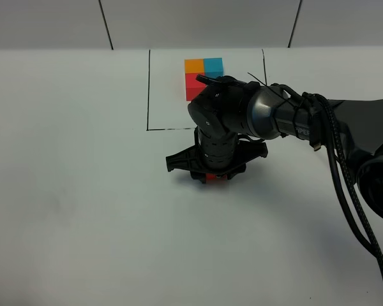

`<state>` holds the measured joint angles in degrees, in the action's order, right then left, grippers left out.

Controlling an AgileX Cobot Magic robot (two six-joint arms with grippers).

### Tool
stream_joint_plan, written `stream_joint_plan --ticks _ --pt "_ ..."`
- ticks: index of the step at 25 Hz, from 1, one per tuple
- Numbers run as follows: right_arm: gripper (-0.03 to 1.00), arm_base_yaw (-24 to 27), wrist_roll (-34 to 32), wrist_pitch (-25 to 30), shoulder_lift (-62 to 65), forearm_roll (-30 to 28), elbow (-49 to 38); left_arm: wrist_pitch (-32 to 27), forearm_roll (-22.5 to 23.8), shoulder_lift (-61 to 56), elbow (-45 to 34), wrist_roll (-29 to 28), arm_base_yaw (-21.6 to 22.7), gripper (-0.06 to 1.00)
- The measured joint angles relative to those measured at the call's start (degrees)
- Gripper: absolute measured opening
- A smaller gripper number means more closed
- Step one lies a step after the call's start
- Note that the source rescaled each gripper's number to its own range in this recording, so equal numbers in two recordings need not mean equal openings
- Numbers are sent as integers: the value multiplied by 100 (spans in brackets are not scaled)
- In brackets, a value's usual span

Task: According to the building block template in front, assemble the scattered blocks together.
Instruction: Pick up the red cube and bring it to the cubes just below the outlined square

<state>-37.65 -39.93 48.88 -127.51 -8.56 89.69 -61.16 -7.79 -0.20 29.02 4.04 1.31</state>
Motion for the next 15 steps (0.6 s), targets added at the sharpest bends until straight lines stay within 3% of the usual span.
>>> stream_joint_plan --ticks 15 --pt "2 0 -439 -135 0 -13 0 0 0 0 0 0 0 61"
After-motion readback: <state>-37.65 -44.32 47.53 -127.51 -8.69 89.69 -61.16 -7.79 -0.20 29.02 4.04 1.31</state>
